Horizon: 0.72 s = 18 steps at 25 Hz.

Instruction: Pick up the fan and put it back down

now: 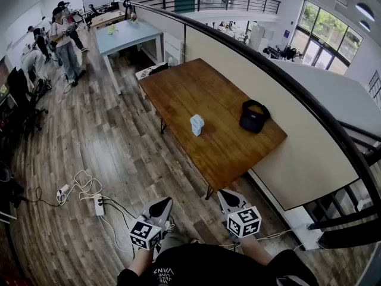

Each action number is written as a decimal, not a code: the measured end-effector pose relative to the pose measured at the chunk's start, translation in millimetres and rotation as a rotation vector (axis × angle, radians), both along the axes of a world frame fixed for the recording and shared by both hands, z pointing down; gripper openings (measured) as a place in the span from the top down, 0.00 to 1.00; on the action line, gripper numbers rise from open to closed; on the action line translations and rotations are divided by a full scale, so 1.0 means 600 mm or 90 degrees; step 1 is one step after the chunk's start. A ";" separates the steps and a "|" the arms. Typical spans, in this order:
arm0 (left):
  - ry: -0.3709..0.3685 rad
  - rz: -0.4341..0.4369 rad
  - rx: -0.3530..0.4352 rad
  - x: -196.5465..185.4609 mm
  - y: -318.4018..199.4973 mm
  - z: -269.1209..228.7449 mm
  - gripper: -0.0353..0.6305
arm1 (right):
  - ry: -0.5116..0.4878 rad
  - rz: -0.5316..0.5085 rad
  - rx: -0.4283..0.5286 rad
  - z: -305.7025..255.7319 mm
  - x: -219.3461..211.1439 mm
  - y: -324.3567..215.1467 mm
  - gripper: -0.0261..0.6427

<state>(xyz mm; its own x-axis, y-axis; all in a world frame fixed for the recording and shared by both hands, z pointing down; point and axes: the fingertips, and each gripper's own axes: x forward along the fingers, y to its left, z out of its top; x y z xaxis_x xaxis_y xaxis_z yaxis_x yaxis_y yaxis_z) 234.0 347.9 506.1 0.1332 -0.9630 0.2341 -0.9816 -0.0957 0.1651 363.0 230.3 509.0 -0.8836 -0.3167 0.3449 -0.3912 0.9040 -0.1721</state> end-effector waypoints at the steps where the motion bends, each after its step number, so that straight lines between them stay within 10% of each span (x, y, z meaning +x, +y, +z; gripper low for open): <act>1: -0.006 0.003 0.003 0.000 0.001 0.000 0.93 | -0.003 0.001 0.001 -0.001 0.000 0.000 0.94; 15: 0.001 -0.015 -0.009 -0.009 -0.003 0.010 0.91 | -0.052 -0.013 -0.040 -0.001 -0.021 -0.004 0.94; 18: 0.027 -0.003 -0.018 -0.019 -0.017 0.018 0.67 | -0.050 -0.001 -0.046 -0.001 -0.033 -0.010 0.80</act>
<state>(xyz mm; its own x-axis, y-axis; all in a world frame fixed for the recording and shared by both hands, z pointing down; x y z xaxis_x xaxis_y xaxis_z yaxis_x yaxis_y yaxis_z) 222.3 337.8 517.0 0.1399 -0.9566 0.2556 -0.9739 -0.0864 0.2097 343.0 224.1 508.4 -0.9095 -0.2919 0.2959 -0.3723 0.8887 -0.2677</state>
